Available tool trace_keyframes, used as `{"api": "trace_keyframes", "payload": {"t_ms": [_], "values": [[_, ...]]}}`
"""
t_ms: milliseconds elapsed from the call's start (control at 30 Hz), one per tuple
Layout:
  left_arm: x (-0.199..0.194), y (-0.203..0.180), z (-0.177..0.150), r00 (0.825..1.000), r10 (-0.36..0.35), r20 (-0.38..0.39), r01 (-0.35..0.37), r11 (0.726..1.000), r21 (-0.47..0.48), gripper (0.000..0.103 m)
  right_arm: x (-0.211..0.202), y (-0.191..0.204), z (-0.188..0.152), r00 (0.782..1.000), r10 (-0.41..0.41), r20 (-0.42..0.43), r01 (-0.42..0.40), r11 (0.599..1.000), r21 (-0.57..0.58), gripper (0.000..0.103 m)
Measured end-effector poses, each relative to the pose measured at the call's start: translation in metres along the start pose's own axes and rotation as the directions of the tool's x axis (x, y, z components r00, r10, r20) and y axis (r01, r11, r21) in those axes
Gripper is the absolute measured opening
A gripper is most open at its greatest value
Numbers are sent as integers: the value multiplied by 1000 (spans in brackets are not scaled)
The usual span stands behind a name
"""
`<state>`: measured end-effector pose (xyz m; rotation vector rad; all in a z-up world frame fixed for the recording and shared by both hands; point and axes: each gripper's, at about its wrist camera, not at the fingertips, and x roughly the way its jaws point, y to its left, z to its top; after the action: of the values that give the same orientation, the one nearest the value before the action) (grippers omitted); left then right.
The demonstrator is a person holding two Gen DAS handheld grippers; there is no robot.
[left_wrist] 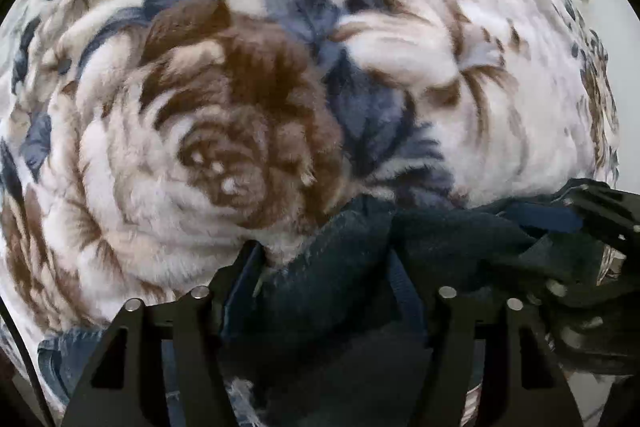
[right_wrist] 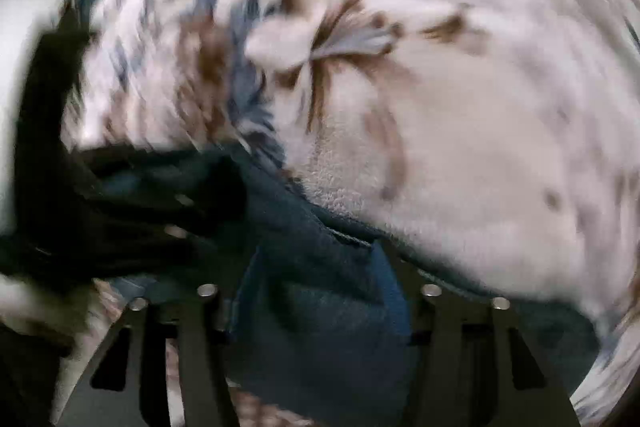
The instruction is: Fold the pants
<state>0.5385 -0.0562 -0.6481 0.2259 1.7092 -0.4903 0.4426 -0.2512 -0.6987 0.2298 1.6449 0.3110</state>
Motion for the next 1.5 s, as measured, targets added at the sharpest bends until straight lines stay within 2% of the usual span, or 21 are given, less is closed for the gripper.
{"api": "trace_keyframes", "payload": {"t_ms": [33, 133, 233, 400, 500, 533, 567, 633, 700, 767, 833, 933, 1033, 1133, 1200, 1267, 1300, 1333, 1367, 1400, 1500], "values": [[-2, 8, 1, 1000, -27, 10, 28, 999, -43, 53, 6, 3, 2, 998, -68, -6, 68, 997, -31, 17], [-2, 33, 2, 992, -122, 26, 124, 979, -163, 52, 8, -14, 4, 999, -37, 15, 36, 998, 53, 10], [2, 41, 3, 987, -153, 42, 159, 963, -217, 53, 9, -24, 1, 999, -2, 35, -2, 993, 117, 9], [-24, 29, -11, 992, -104, 76, 118, 971, -209, 54, 5, -18, 4, 1000, -12, 11, 10, 993, 118, 15], [-65, 25, -37, 978, -29, 207, 75, 974, -215, 65, -19, -3, -1, 998, -52, 43, 47, 993, 107, 42], [-84, 27, -55, 962, 11, 272, 49, 977, -210, 70, -33, 5, -6, 993, -78, 88, 70, 994, 88, 71], [-93, 34, -70, 951, 36, 309, 37, 973, -227, 82, -42, 11, -12, 989, -91, 117, 82, 993, 80, 89], [-106, 59, -109, 926, 60, 372, 62, 950, -307, 90, -51, 23, -28, 985, -93, 144, 80, 992, 95, 89], [-111, 93, -147, 919, 38, 393, 128, 913, -388, 102, -50, 37, -45, 985, -85, 149, 68, 991, 115, 89], [-99, 112, -185, 923, 19, 385, 188, 850, -493, 102, -44, 44, -61, 982, -100, 161, 81, 989, 126, 90], [-84, 133, -221, 921, -3, 389, 261, 746, -613, 102, -35, 58, -79, 978, -121, 168, 96, 985, 146, 90], [-52, 163, -264, 888, -88, 450, 428, 512, -745, 102, -13, 66, -102, 985, -114, 127, 88, 977, 195, 90], [-22, 191, -285, 831, -127, 542, 554, 271, -787, 102, 8, 68, -115, 992, -84, 92, 59, 967, 247, 90], [-5, 209, -284, 768, -141, 624, 640, 156, -752, 102, 18, 71, -120, 991, -103, 91, 77, 964, 255, 90], [-1, 216, -280, 758, -122, 641, 652, 115, -750, 101, 18, 72, -118, 991, -102, 91, 76, 964, 254, 90], [-11, 211, -276, 747, -82, 660, 664, 128, -737, 96, 16, 70, -116, 991, -90, 95, 63, 965, 256, 90], [-24, 203, -273, 712, -59, 700, 698, 169, -696, 95, 16, 70, -114, 992, -88, 92, 62, 965, 253, 90], [-33, 196, -268, 694, -46, 719, 708, 226, -669, 95, 14, 69, -112, 992, -90, 92, 64, 966, 252, 90], [-40, 186, -259, 721, -19, 692, 663, 310, -682, 95, 13, 68, -111, 991, -91, 96, 64, 966, 252, 90], [-40, 182, -256, 731, -8, 682, 645, 333, -688, 95, 12, 66, -110, 991, -92, 96, 65, 966, 252, 90], [-24, 186, -255, 723, -33, 690, 666, 302, -682, 95, 11, 64, -108, 992, -88, 89, 63, 965, 256, 90]]}}
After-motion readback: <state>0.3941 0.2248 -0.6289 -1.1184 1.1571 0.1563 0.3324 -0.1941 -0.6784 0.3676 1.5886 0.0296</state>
